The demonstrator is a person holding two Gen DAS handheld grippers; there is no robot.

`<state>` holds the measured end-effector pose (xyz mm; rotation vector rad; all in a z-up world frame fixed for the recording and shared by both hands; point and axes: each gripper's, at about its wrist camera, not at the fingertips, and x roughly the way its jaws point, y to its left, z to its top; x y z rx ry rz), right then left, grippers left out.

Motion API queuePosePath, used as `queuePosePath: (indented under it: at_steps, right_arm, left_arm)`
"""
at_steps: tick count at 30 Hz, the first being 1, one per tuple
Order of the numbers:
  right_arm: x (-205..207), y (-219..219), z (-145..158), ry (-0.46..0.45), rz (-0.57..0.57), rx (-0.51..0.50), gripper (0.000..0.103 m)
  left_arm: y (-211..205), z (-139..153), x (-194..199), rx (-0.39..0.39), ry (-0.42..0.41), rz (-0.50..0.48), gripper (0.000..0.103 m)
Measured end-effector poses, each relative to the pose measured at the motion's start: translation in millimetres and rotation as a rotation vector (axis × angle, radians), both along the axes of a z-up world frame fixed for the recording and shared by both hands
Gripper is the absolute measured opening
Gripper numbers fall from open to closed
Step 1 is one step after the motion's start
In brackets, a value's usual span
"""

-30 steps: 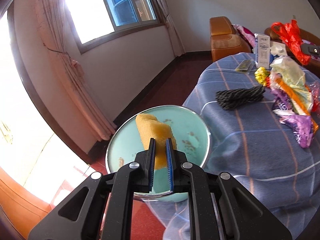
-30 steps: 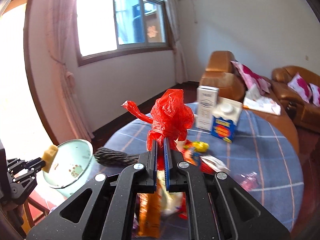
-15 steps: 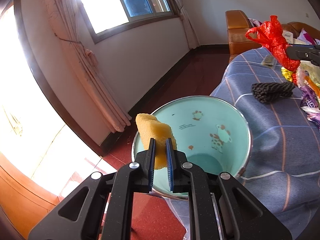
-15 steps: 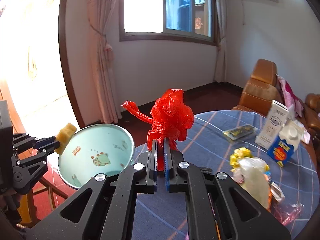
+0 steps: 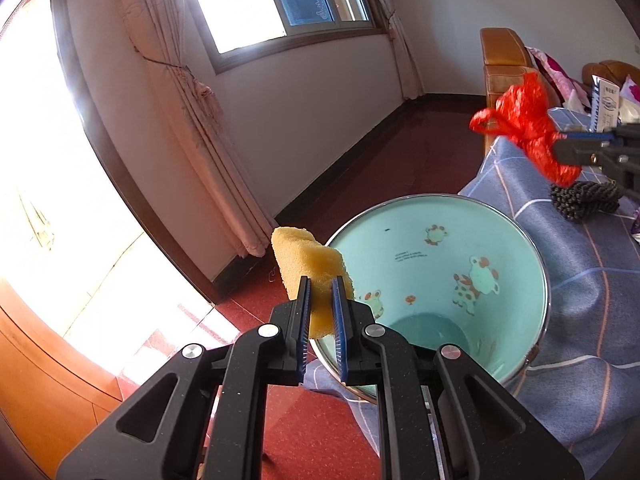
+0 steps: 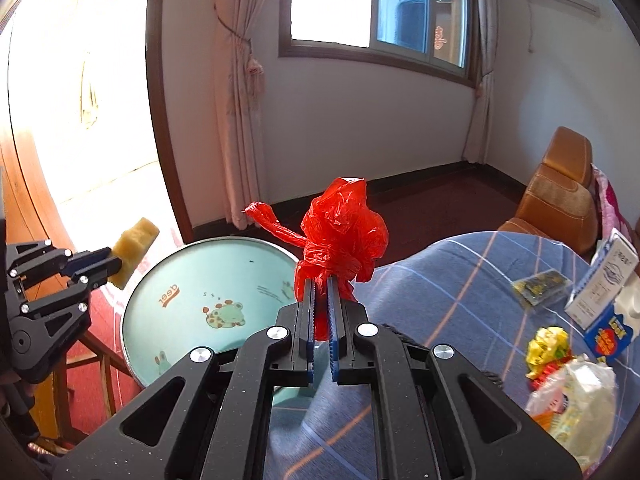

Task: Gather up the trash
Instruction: 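Carry the sponge and red bag over the light-blue bin with both tools, then open both tools to drop the sponge and red bag into the bin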

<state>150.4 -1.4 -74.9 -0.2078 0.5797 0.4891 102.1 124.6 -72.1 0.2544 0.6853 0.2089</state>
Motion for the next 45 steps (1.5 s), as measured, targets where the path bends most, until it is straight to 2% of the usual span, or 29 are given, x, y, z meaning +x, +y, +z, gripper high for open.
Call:
queuePosePath:
  at_steps: [9, 22, 31, 33, 35, 36, 38, 42, 44, 45]
  right_arm:
    - [7, 18, -14, 0.043, 0.036, -0.018, 0.006]
    - [5, 26, -16, 0.046, 0.050, -0.030, 0.006]
    - [2, 32, -19, 0.061, 0.088, -0.038, 0.009]
    - [2, 31, -20, 0.063, 0.087, -0.031, 0.014]
    - [2, 29, -22, 0.068, 0.075, -0.025, 0.023]
    - [3, 28, -22, 0.070, 0.071, -0.022, 0.025]
    - [3, 27, -22, 0.073, 0.064, -0.018, 0.033]
    - [2, 24, -21, 0.069, 0.046, -0.020, 0.034]
    - [2, 19, -19, 0.065, 0.026, -0.022, 0.035]
    - [2, 15, -18, 0.066, 0.011, -0.019, 0.035]
  left_arm:
    - [7, -3, 4, -0.017, 0.007, 0.010, 0.011]
    - [4, -1, 3, -0.029, 0.010, -0.001, 0.011]
    - [-6, -2, 1, -0.057, 0.007, -0.053, 0.014]
    - [-8, -1, 0, -0.060, 0.003, -0.070, 0.017]
    - [-10, 0, -2, -0.059, -0.012, -0.076, 0.041]
    - [-11, 1, -3, -0.056, -0.023, -0.077, 0.047]
    - [-13, 1, -3, -0.056, -0.029, -0.091, 0.048]
    - [-15, 2, -4, -0.060, -0.030, -0.089, 0.050]
    - [-13, 4, -5, -0.058, -0.040, -0.075, 0.059]
    - [-11, 4, -6, -0.059, -0.046, -0.070, 0.060]
